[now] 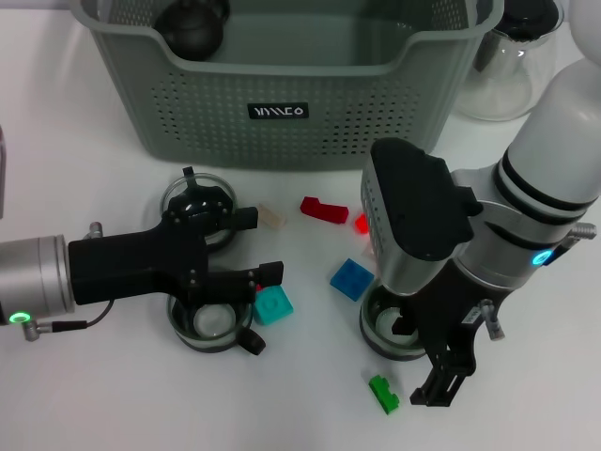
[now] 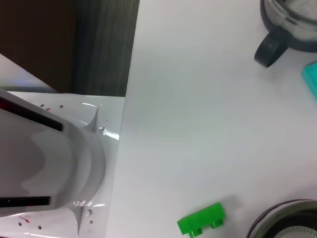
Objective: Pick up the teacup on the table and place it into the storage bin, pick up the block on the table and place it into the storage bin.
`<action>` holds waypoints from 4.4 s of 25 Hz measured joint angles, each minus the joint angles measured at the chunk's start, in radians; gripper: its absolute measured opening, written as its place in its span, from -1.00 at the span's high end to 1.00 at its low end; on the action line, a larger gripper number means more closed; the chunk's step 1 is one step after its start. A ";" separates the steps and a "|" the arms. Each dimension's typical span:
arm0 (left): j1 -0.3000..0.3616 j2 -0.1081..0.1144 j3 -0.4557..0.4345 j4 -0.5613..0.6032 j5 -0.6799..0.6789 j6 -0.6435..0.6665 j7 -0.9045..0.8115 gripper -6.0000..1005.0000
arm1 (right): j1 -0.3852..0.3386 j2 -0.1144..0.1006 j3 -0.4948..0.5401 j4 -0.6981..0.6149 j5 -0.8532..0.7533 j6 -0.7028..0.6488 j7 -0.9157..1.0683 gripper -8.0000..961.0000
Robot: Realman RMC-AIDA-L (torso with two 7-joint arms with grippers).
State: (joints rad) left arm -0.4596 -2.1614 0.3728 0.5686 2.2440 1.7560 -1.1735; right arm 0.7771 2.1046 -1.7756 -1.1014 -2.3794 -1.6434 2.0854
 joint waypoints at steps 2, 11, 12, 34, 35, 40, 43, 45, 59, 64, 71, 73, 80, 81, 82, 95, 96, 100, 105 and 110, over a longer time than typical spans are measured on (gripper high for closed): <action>0.000 0.000 0.000 0.000 0.000 -0.003 0.000 -0.74 | 0.002 0.000 -0.001 0.000 -0.004 0.001 0.010 -0.76; 0.002 0.000 0.000 -0.001 0.000 -0.010 0.004 -0.74 | 0.004 0.002 -0.041 -0.012 -0.044 0.001 0.065 -0.47; 0.002 0.000 0.000 -0.001 0.000 -0.010 0.004 -0.74 | 0.004 0.003 -0.042 -0.014 -0.043 0.000 0.067 -0.39; 0.014 0.000 -0.003 -0.003 0.000 -0.026 0.006 -0.74 | 0.011 -0.003 0.015 -0.063 -0.039 -0.049 0.060 0.78; 0.014 0.000 -0.003 -0.003 0.000 -0.026 0.006 -0.74 | 0.014 -0.003 0.038 -0.071 -0.037 -0.068 0.052 0.79; 0.014 0.000 -0.003 -0.003 0.000 -0.026 0.005 -0.74 | 0.031 -0.006 0.159 -0.087 -0.035 -0.138 0.026 0.86; 0.013 0.000 -0.003 -0.002 0.000 -0.026 0.006 -0.74 | 0.039 -0.007 0.218 -0.090 -0.047 -0.157 0.007 0.87; 0.013 0.000 -0.003 -0.001 0.000 -0.025 0.006 -0.74 | 0.049 -0.009 0.262 -0.099 -0.056 -0.177 0.001 0.86; 0.016 0.002 -0.005 0.002 0.000 -0.018 0.006 -0.74 | 0.254 -0.050 0.847 -0.152 0.209 -0.247 -0.039 0.83; 0.011 0.004 -0.005 0.002 0.000 -0.015 0.006 -0.74 | 0.308 -0.092 0.897 -0.075 0.204 -0.008 0.079 0.82; 0.002 0.006 -0.005 -0.001 0.000 -0.014 0.006 -0.74 | 0.411 -0.119 0.848 0.132 0.032 0.246 0.118 0.80; 0.000 0.006 -0.004 -0.001 0.000 -0.013 0.006 -0.74 | 0.440 -0.106 0.822 0.199 -0.047 0.331 0.119 0.79; -0.004 0.007 -0.004 0.001 0.000 -0.013 0.006 -0.74 | 0.530 -0.066 0.767 0.484 -0.245 0.637 0.144 0.78; -0.004 0.007 -0.004 0.001 0.000 -0.013 0.006 -0.74 | 0.537 -0.059 0.759 0.522 -0.269 0.676 0.145 0.77; -0.004 0.008 -0.004 0.002 0.000 -0.013 0.006 -0.74 | 0.540 -0.052 0.750 0.549 -0.287 0.711 0.145 0.77; -0.010 0.008 -0.005 -0.001 0.000 -0.019 0.006 -0.74 | 0.528 -0.011 0.666 0.677 -0.381 0.844 0.156 0.74; -0.010 0.008 -0.005 -0.001 0.000 -0.020 0.006 -0.74 | 0.527 -0.010 0.664 0.679 -0.388 0.844 0.161 0.74; -0.010 0.008 -0.005 -0.001 0.000 -0.020 0.006 -0.74 | 0.526 -0.009 0.658 0.683 -0.405 0.845 0.176 0.73; -0.010 0.008 -0.005 -0.001 0.000 -0.019 0.004 -0.74 | 0.522 -0.009 0.640 0.676 -0.406 0.840 0.194 0.71; -0.010 0.008 -0.005 -0.001 0.000 -0.019 0.004 -0.74 | 0.523 -0.008 0.608 0.673 -0.406 0.832 0.204 0.70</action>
State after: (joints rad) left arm -0.4694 -2.1536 0.3681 0.5675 2.2441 1.7373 -1.1700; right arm 1.2998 2.0969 -1.1677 -0.4280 -2.7857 -0.8110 2.2890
